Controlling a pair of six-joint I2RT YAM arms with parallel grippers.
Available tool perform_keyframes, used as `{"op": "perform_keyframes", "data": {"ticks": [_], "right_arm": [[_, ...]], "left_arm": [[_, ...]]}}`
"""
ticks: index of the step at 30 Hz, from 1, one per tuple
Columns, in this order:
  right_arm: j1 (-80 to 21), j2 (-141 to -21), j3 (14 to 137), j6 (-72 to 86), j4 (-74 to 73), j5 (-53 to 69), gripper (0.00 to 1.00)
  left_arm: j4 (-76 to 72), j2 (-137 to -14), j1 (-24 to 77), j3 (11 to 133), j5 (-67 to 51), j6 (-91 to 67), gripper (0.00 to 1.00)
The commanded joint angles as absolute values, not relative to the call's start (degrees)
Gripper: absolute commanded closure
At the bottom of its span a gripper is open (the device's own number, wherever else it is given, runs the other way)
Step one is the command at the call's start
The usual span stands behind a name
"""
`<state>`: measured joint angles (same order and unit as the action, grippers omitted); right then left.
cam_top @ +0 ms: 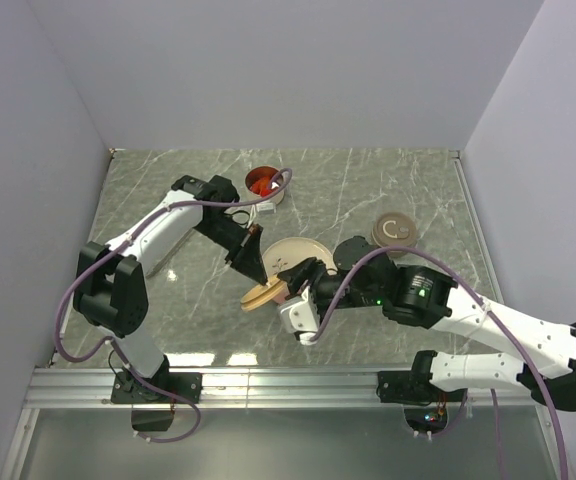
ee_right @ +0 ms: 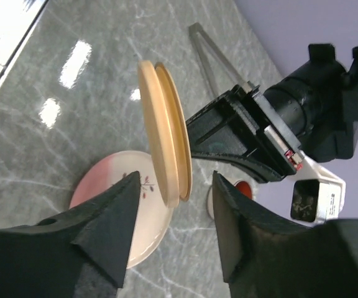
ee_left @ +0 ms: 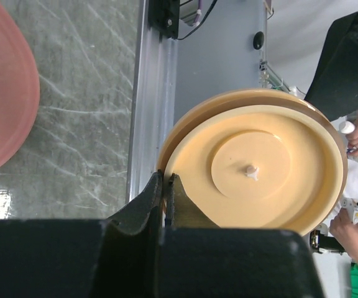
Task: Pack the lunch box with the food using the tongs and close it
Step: Pass the lid of the lunch box from the left arm to the right, then pass the lid of the lunch box from the right arm to the left
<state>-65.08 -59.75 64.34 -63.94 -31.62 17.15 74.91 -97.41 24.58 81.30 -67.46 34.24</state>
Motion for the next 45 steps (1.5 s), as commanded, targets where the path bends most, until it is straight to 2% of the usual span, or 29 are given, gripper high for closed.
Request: {"op": "perform_keyframes", "data": {"ticks": [1, 7, 12, 14, 17, 19, 24, 28, 32, 38, 43, 45], "right_arm": [[-66.4, -60.0, 63.6, -66.3, -26.6, 14.0, 0.45], [-66.6, -61.8, 64.2, -64.9, -25.2, 12.1, 0.57], [-66.9, -62.1, 64.2, -65.6, -26.5, 12.2, 0.62], [-67.0, -62.2, 64.1, -65.7, -26.6, 12.1, 0.69], [-67.0, -62.5, 64.9, -64.4, -27.2, 12.3, 0.85], [-67.1, -62.8, 65.4, -63.1, -27.0, 11.5, 1.00], [-66.9, -62.5, 65.7, -58.5, -26.8, 9.7, 1.00], [-65.4, -62.2, 67.0, -53.6, -27.7, 9.7, 1.00], [-58.7, -63.8, 69.9, -43.5, -27.6, 12.4, 1.00], [-42.9, -72.0, 76.8, -21.2, -29.4, 23.0, 1.00], [-30.5, -78.9, 82.9, -5.0, -30.0, 34.2, 1.00], [-24.8, -81.0, 82.4, 6.4, -25.9, 38.1, 1.00]], "left_arm": [[78.3, -97.6, 24.9, 83.9, -72.0, 37.9, 1.00], [78.3, -97.1, 25.2, 82.9, -72.3, 38.2, 1.00], [78.3, -97.2, 25.4, 83.2, -72.8, 38.0, 1.00], [78.4, -97.3, 25.5, 83.1, -72.6, 38.1, 1.00], [78.3, -97.0, 25.6, 82.9, -72.5, 38.3, 0.98], [77.3, -96.7, 25.5, 83.1, -71.5, 37.0, 0.85], [65.9, -92.2, 23.0, 85.3, -65.9, 26.6, 0.60], [56.3, -89.0, 16.5, 89.2, -61.4, 19.9, 0.47], [47.6, -86.1, 9.7, 92.9, -60.2, 11.9, 0.42], [30.1, -76.9, 5.2, 86.1, -57.9, 3.1, 0.31], [25.5, -73.0, 5.3, 82.6, -57.0, 0.4, 0.32], [23.6, -71.9, 5.6, 81.0, -55.5, -2.5, 0.33]]}}
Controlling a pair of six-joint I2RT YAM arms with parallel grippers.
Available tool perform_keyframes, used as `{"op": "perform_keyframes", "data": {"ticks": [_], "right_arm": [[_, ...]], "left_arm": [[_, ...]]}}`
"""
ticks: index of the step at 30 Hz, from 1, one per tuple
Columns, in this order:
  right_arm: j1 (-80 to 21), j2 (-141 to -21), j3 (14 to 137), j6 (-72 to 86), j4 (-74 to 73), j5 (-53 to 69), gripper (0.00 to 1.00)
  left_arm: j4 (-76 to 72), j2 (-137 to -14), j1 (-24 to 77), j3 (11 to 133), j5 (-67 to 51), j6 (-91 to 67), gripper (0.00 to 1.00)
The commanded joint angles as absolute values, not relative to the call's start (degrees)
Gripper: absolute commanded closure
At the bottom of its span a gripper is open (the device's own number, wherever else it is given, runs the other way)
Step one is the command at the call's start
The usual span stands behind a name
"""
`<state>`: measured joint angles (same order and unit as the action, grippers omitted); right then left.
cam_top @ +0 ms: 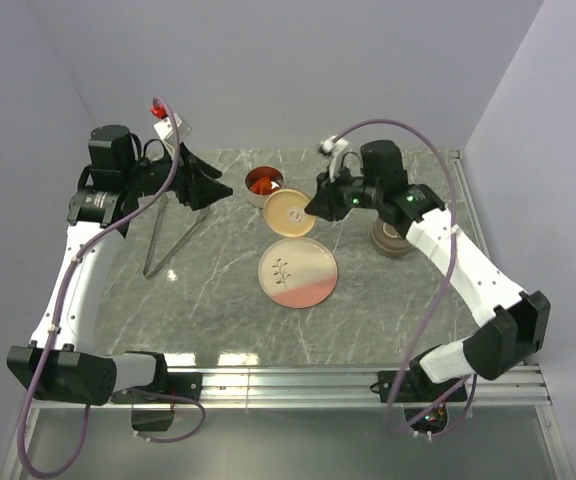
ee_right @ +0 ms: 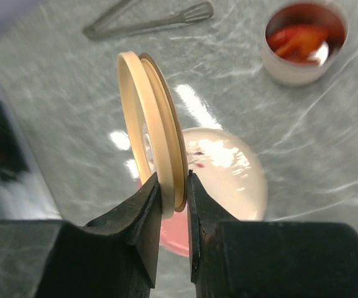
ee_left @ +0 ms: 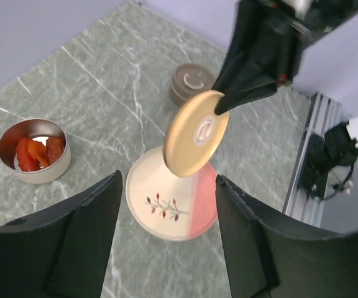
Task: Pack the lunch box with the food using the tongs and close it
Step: Pass the lid of the lunch box from the right arm to the left
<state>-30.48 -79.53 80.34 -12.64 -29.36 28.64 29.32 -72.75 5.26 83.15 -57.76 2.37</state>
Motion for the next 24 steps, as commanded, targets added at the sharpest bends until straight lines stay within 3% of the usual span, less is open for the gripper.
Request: {"op": "perform_keyframes", "data": {"ticks": [1, 7, 16, 24], "right_arm": [[-23.2, -81.3, 81.4, 14.9, -23.3, 42.7, 1.00], [-19.5, -81.1, 74.6, 31.5, -10.0, 48.8, 1.00], [-19.6, -79.8, 72.2, 37.3, -3.7, 50.7, 1.00], [-19.5, -78.8, 70.8, 38.4, -2.8, 50.7, 1.00]], "left_arm": [[22.2, -71.5, 6.0, 79.0, -53.9, -4.1, 0.34], [23.9, -72.8, 11.8, 77.4, -47.6, -4.7, 0.36], [17.6, -77.3, 16.1, 75.1, -41.7, -14.1, 0.40], [14.0, -80.0, 16.1, 73.9, -48.2, -19.1, 0.70]]}}
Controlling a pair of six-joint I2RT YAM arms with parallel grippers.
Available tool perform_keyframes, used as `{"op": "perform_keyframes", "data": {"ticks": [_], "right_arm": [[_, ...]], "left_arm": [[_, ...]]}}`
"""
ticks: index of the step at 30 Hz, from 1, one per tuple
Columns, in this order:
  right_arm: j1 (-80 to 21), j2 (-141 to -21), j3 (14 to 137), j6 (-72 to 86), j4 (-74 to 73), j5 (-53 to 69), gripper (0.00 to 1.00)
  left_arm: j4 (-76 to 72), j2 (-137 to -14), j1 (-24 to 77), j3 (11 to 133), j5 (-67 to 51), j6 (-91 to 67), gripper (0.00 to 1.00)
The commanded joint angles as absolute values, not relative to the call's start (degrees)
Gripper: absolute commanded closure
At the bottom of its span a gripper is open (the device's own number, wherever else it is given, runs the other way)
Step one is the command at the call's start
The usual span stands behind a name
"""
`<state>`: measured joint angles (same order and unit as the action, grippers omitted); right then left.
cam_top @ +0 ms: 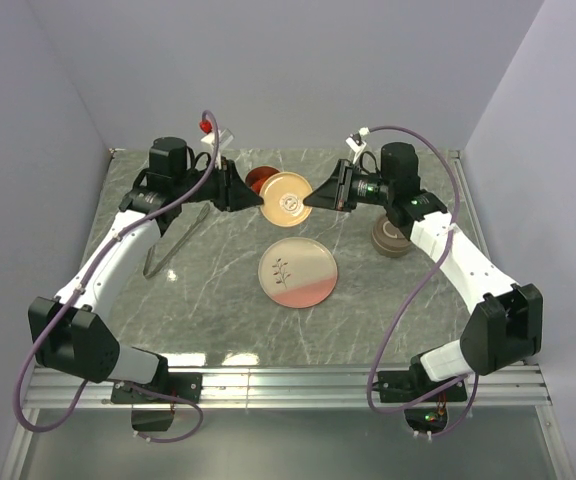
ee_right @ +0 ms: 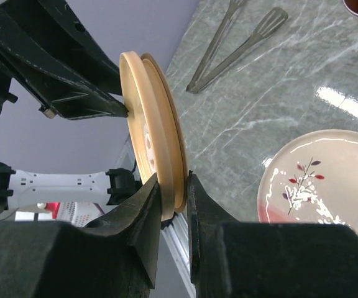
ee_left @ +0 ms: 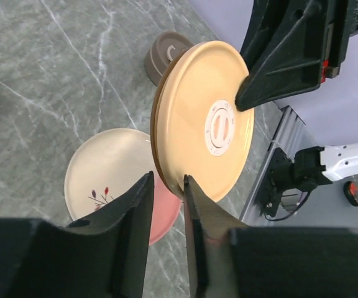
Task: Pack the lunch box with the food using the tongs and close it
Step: Pass the lid of the lunch box from the right arm to the left
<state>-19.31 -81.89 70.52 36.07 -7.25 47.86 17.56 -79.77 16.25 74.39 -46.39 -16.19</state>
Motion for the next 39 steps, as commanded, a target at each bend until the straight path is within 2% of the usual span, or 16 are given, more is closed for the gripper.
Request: {"op": "perform_keyframes", "data": {"ticks": [1, 9, 14, 19, 22, 24, 27, 30, 32, 33, 34, 35, 36, 37, 38, 39], "right_arm": [[-19.5, -78.9, 70.8, 38.8, -2.6, 50.7, 1.00], [-19.5, -79.5, 71.0, 39.5, -1.8, 50.7, 1.00], [-19.5, -79.2, 70.3, 40.5, -0.8, 51.3, 1.00], [-19.6, -79.1, 70.1, 41.0, -0.4, 51.4, 1.00], [-19.6, -79.0, 70.0, 41.4, -0.4, 51.3, 1.00], [-19.6, -78.9, 69.9, 41.5, -0.2, 51.4, 1.00], [-19.6, -79.3, 69.9, 41.5, -0.3, 51.3, 1.00], [-19.5, -79.5, 69.8, 41.0, -0.8, 50.8, 1.00], [-19.5, -79.6, 70.0, 40.3, -2.0, 50.3, 1.00], [-19.4, -80.0, 70.1, 39.1, -2.8, 49.9, 0.94], [-19.2, -80.1, 70.7, 38.2, -3.7, 49.6, 0.74], [-18.8, -80.2, 70.8, 37.3, -5.8, 48.5, 0.65], [-18.5, -80.3, 71.6, 34.8, -7.1, 47.9, 0.48], [-17.8, -80.4, 72.2, 33.5, -8.7, 46.8, 0.42], [-16.5, -80.5, 72.7, 32.2, -11.7, 45.2, 0.30], [-15.7, -80.8, 73.4, 30.1, -12.9, 44.6, 0.23]], "left_arm": [[13.6, -79.9, 16.1, 73.7, -48.8, -19.6, 0.71], [11.1, -80.6, 16.1, 72.3, -51.8, -22.9, 0.72], [9.6, -81.2, 16.1, 72.2, -52.4, -25.3, 0.78], [8.3, -81.8, 16.1, 71.6, -51.6, -28.1, 0.68], [9.1, -82.2, 16.1, 72.0, -50.2, -27.9, 0.67], [9.3, -82.2, 16.1, 71.9, -50.0, -27.9, 0.70], [8.7, -82.0, 16.1, 71.5, -51.1, -28.2, 0.82], [8.4, -81.7, 16.0, 71.0, -51.3, -28.7, 0.99], [8.1, -81.6, 15.6, 70.8, -51.5, -29.3, 1.00], [7.7, -81.7, 15.2, 70.8, -51.9, -30.1, 1.00], [7.6, -81.9, 14.9, 70.9, -51.9, -30.4, 1.00], [7.9, -82.6, 13.9, 71.4, -51.8, -30.6, 1.00], [8.4, -83.1, 13.3, 71.7, -51.2, -30.8, 1.00], [8.7, -83.7, 12.7, 72.1, -51.2, -31.2, 1.00], [8.9, -84.8, 11.4, 72.9, -51.1, -31.5, 1.00], [8.9, -85.4, 10.8, 73.3, -51.1, -32.3, 1.00]]}}
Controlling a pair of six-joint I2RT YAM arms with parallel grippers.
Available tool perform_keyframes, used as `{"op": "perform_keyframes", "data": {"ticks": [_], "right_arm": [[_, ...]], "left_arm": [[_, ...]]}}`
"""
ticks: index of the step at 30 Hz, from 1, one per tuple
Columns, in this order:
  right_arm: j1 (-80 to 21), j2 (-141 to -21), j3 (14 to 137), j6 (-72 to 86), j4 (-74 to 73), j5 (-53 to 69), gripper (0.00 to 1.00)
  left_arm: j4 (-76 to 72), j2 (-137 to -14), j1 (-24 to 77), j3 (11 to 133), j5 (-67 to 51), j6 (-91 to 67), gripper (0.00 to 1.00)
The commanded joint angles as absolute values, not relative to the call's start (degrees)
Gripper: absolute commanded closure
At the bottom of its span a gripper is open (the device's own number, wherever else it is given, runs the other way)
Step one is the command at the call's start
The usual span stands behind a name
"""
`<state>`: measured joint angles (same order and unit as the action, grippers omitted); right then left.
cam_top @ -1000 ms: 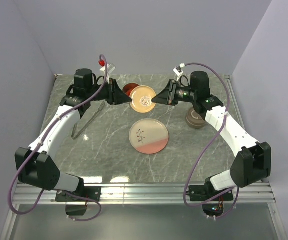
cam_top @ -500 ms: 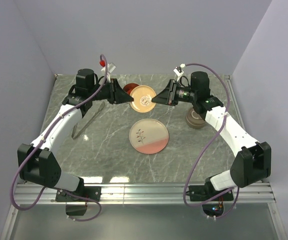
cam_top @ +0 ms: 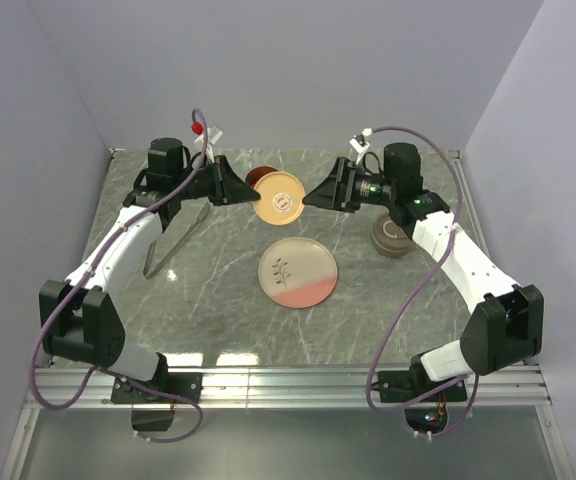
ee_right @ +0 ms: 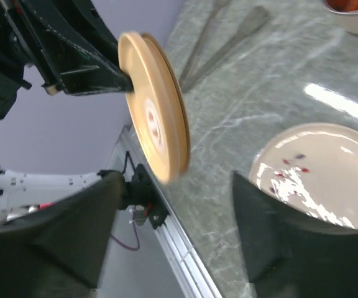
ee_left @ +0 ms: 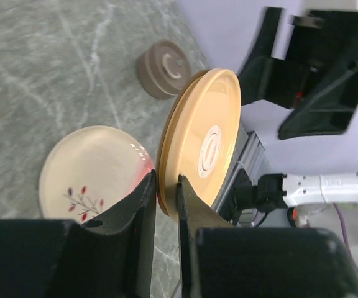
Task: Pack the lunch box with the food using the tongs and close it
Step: Pass the lid of the lunch box from the right arm to the left, then put the lid back on the lunch box
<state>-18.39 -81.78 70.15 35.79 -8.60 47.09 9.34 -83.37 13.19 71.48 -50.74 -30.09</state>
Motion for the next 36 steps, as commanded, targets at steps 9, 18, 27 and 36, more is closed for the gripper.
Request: {"op": "perform_keyframes", "data": {"ticks": [9, 18, 27, 36], "right_arm": [[-7.6, -81.0, 75.0, 20.4, -23.7, 43.9, 0.13], [-5.4, -77.0, 71.8, 17.5, -24.4, 43.1, 0.12], [-4.8, -74.9, 70.8, 16.3, -24.8, 43.2, 0.12], [-4.8, -74.4, 69.5, 15.9, -24.7, 43.2, 0.12]], "left_arm": [[10.4, -97.7, 7.4, 81.1, -47.9, -35.7, 1.00], [15.3, -115.7, 6.3, 99.4, -39.9, -39.1, 1.00], [17.1, -127.3, 6.2, 110.6, -35.9, -39.5, 1.00], [15.2, -131.9, 6.2, 111.4, -37.1, -40.3, 1.00]]}}
